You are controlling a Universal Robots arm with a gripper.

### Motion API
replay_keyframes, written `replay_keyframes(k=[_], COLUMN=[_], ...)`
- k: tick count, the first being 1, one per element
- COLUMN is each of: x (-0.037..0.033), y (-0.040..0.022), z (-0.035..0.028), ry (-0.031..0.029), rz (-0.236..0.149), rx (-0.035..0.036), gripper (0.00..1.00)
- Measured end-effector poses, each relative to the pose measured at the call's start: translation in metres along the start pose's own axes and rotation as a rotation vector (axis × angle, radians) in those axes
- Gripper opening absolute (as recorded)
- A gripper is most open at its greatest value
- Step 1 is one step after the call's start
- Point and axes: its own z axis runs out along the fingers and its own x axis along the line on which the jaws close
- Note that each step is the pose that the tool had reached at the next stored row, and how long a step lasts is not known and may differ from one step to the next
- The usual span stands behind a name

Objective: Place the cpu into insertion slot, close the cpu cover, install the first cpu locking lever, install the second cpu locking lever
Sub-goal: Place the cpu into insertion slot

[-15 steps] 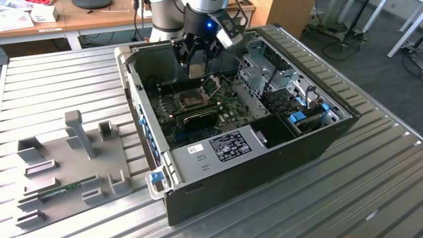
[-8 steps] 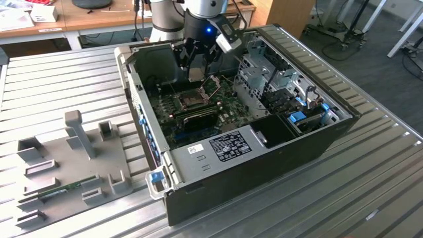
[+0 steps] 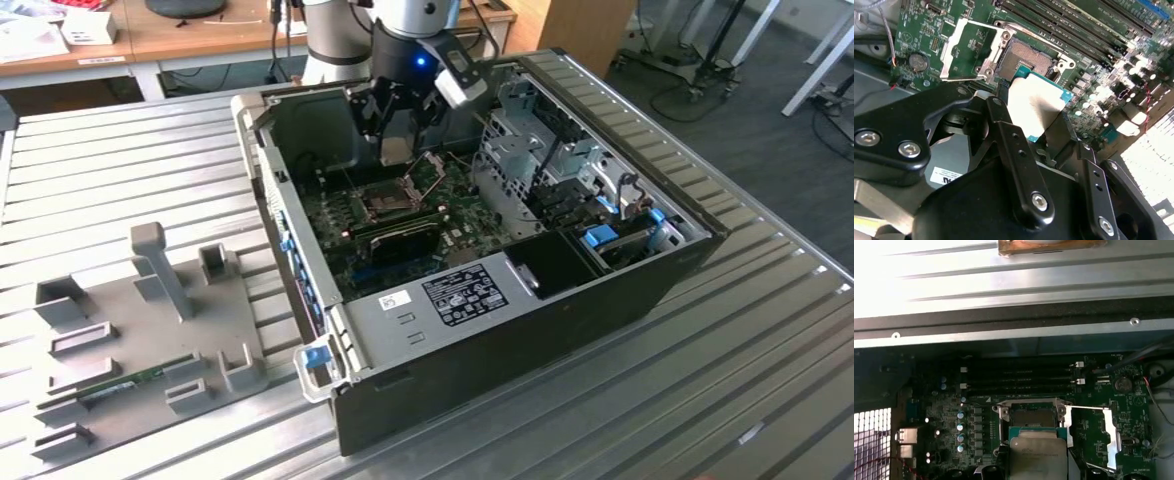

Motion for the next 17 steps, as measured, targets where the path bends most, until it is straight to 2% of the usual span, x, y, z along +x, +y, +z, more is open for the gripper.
replay_keyframes(k=[17], x=[-0.0001], y=[-0.0004], z=[0.0050], ry=[-0.0250], rz=[0.305], rx=[-0.0056], gripper=[0.54])
